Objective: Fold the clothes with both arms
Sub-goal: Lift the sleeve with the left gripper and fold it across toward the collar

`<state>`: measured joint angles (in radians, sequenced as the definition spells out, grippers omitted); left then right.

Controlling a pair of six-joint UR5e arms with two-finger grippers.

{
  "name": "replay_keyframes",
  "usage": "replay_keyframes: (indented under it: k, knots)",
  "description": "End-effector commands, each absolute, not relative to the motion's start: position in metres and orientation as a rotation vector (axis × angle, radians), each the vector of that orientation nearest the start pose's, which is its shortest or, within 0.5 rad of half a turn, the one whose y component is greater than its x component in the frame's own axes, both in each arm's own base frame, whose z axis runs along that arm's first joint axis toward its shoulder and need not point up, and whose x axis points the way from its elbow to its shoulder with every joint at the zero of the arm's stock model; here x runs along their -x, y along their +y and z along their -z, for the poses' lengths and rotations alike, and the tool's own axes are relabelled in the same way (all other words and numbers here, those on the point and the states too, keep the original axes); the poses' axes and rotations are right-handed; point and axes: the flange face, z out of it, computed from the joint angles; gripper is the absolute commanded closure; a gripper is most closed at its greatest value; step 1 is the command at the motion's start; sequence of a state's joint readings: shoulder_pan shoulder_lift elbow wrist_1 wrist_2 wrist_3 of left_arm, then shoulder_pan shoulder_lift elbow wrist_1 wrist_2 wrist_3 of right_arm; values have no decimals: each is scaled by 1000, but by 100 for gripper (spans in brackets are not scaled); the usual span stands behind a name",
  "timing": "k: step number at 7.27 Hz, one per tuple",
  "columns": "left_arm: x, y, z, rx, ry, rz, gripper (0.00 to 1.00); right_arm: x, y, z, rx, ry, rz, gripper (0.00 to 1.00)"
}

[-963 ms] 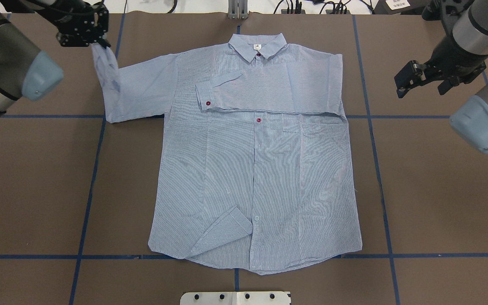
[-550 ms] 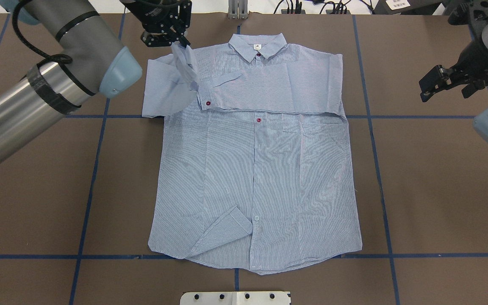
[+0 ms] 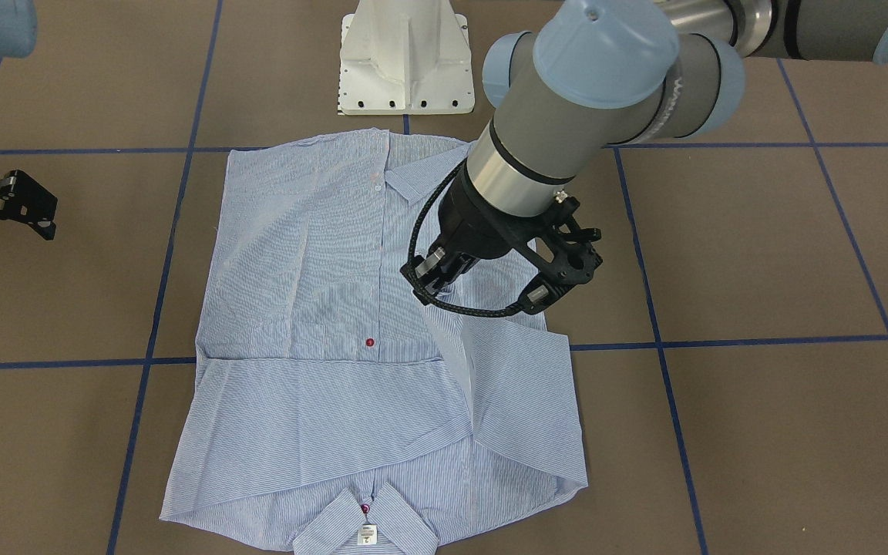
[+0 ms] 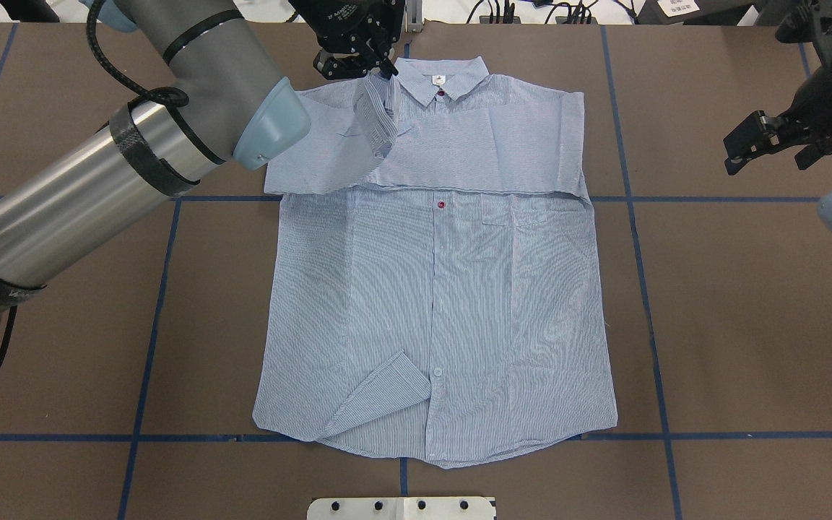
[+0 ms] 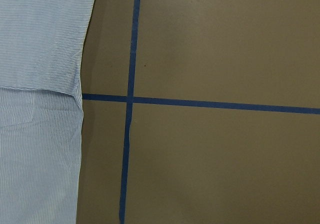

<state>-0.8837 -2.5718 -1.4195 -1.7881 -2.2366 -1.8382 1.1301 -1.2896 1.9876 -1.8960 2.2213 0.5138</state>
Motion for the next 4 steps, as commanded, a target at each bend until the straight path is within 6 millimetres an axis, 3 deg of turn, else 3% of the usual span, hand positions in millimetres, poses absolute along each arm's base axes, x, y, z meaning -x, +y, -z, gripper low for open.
replay_keyframes:
  k: [1, 4]
  knots:
    - [-425, -601, -44, 274, 1191, 631, 100, 163, -520, -356, -22, -742, 50, 0]
    - [-461, -590, -54, 317, 1204, 633, 100, 162, -519, -359, -17, -740, 47, 0]
